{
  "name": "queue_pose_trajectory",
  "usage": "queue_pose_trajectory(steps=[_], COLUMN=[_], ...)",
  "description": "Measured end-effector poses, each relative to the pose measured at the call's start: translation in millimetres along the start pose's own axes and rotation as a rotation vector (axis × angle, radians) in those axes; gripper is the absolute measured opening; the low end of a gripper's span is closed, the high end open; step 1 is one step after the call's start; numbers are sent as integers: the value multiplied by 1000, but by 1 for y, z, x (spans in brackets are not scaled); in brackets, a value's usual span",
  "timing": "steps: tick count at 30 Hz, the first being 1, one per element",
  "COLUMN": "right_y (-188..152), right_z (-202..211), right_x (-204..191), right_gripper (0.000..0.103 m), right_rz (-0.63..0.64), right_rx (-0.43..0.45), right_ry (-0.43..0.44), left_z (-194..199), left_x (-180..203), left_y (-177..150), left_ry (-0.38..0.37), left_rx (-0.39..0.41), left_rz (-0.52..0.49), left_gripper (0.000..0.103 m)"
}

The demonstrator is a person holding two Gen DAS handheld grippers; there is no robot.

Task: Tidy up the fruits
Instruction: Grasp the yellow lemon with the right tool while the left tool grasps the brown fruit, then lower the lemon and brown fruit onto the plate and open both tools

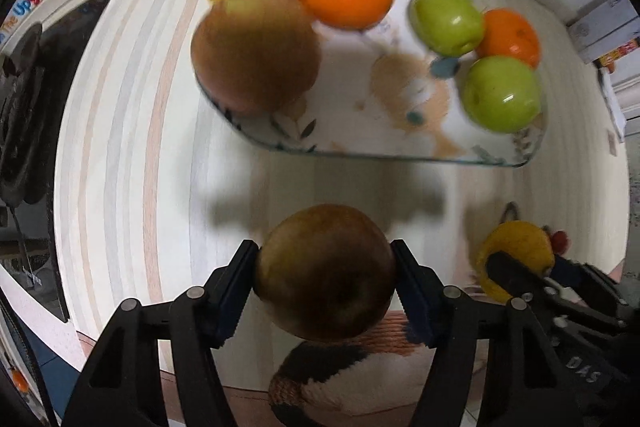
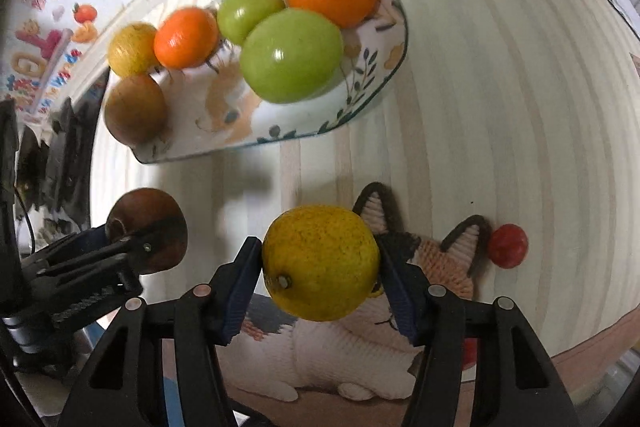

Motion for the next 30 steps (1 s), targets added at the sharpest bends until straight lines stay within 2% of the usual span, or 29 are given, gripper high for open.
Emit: queue_pose_trajectory(steps=[5,9,12,16,21,26,30], right_y=[18,50,75,99,110,117,119], right_z=[35,52,50,43,26,28,27], right_x=[1,10,19,28,23,31,33], right_gripper=[61,61,61,61,61,62,62], right_rz=[-48,-68,-72,-79,-66,-70,-73], right_rx=[84,139,153,142,114,110,107], right_ry=[54,42,3,-27,-49,-41,-25], left_z=[49,67,59,30,6,-7,-10], left_x=[21,39,45,47,46,48,48], left_y=[27,63,92,118,120,118,121], left_ry=[-59,-60,-31,2,20,9,-9], left_rx=[82,113,110,50,-8,-53,-56], left_rz=[-42,-90,-120,-140,-139,-125,-104], left_gripper=[64,64,65,65,65,65,68])
Point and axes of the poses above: each gripper's, at about its wrist camera, not at the fingertips, and z roughly against the way its jaws point, x to its right, y to its top, the point moved 5 cm from there along -z, roughly the way its jaws point, and after that the axes turned 8 degrees about y, right-handed, at the moved point
